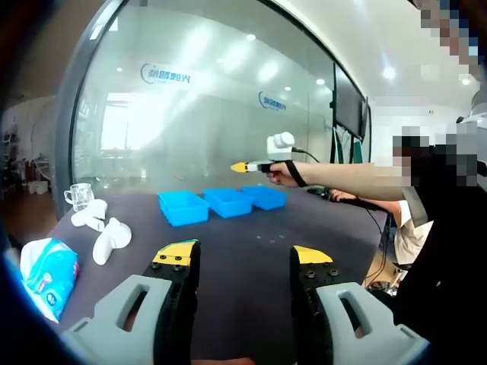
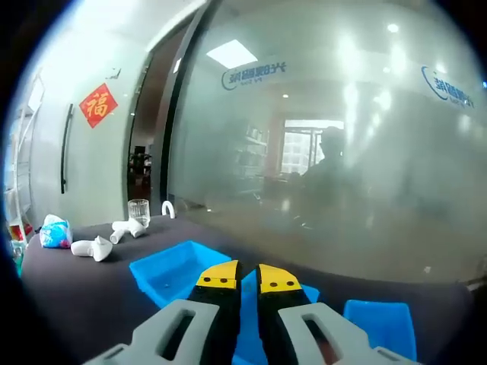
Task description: Sort the screws, nuts, and washers into the corresponding bins
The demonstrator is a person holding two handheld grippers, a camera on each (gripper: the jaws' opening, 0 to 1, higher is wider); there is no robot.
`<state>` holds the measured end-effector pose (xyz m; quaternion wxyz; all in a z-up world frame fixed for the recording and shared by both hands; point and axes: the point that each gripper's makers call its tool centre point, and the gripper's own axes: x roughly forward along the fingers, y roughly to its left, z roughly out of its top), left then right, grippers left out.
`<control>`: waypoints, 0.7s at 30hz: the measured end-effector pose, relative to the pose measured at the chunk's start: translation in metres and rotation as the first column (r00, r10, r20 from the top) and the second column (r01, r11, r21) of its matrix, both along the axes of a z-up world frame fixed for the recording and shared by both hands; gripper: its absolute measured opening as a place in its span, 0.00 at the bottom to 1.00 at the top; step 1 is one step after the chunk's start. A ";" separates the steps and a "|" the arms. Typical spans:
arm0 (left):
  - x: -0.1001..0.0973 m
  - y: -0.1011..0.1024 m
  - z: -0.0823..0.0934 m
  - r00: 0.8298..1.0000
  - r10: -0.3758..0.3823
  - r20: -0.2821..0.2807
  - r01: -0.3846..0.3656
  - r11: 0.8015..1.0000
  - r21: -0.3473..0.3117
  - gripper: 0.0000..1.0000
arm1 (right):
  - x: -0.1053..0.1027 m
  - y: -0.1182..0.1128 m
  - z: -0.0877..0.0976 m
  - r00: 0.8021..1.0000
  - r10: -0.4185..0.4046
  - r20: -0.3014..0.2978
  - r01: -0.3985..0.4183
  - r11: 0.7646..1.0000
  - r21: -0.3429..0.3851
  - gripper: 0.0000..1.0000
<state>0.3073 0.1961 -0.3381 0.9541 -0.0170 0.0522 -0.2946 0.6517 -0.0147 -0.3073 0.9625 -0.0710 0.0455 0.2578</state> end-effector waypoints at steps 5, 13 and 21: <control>-0.001 0.000 0.000 1.000 -0.001 0.001 0.001 1.000 0.002 0.47 | -0.001 -0.001 -0.001 1.000 -0.002 0.005 0.002 1.000 -0.005 0.26; -0.001 0.000 0.000 1.000 0.001 -0.001 -0.001 1.000 0.001 0.47 | -0.005 -0.005 -0.005 1.000 0.006 -0.003 -0.006 1.000 -0.007 0.31; -0.001 0.002 0.000 1.000 0.003 0.001 -0.003 1.000 0.000 0.47 | -0.037 -0.005 -0.012 0.997 0.083 0.003 -0.083 0.995 -0.063 0.31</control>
